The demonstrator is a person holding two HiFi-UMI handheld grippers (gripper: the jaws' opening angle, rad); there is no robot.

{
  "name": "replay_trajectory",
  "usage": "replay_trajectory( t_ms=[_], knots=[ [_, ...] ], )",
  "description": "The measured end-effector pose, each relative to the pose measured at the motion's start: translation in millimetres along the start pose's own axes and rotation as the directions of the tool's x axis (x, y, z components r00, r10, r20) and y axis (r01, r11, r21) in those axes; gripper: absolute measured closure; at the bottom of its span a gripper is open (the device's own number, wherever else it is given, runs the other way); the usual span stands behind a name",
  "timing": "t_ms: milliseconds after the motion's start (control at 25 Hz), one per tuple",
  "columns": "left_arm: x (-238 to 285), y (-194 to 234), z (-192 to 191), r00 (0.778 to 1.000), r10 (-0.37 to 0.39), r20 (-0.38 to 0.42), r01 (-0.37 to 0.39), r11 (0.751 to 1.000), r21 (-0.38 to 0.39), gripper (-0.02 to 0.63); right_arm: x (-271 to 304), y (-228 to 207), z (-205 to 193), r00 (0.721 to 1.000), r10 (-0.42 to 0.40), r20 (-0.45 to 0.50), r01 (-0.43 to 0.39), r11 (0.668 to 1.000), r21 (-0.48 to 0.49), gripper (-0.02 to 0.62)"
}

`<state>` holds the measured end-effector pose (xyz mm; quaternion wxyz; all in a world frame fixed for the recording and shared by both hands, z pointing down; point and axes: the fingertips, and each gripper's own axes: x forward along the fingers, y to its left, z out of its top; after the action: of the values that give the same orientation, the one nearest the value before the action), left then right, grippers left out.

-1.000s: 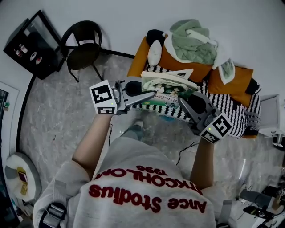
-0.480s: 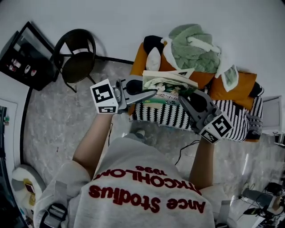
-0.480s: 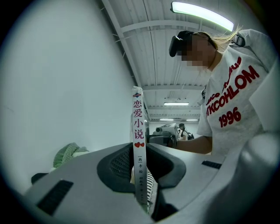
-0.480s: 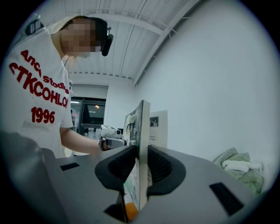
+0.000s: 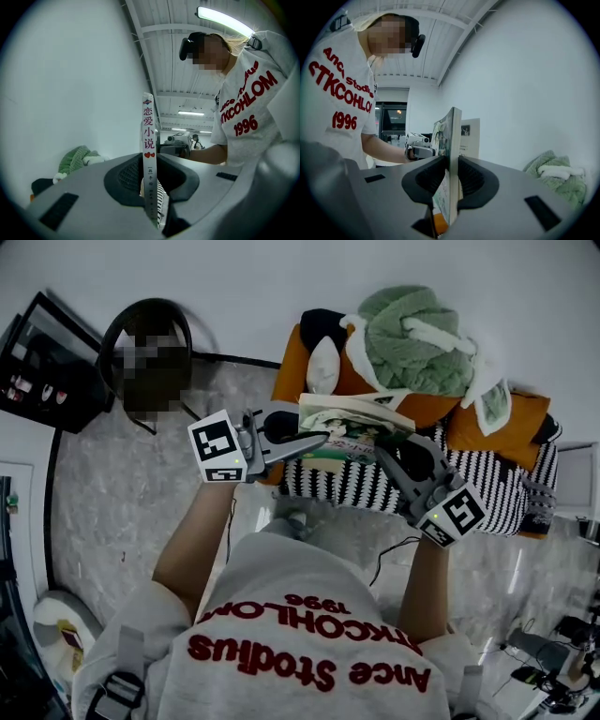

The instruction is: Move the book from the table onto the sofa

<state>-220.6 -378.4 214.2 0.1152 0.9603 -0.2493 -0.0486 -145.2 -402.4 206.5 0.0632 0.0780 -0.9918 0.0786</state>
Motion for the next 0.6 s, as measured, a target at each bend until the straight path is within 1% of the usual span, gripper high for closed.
replay_trajectory(
  t_ms=[360, 480, 600],
  knots=[
    [9.1, 43.8, -48.1, 0.999, 0.028, -0.042, -0.032, 0.994, -0.107, 0.532, 18.1, -40.0, -51.8, 0.999, 0.004, -0.039, 0.0, 0.993, 0.115, 0.5],
    [13.9, 59.9, -74.6, 0.997, 0.043, -0.056, -0.051, 0.988, -0.147, 0.532, 22.9, -54.6, -79.4, 0.999, 0.002, -0.054, 0.006, 0.988, 0.152, 0.5],
    [20.6, 75.5, -109.6, 0.996, 0.046, -0.073, -0.06, 0.977, -0.205, 0.532, 24.9, -69.7, -114.4, 0.997, 0.001, -0.075, 0.013, 0.981, 0.194, 0.501]
  ],
)
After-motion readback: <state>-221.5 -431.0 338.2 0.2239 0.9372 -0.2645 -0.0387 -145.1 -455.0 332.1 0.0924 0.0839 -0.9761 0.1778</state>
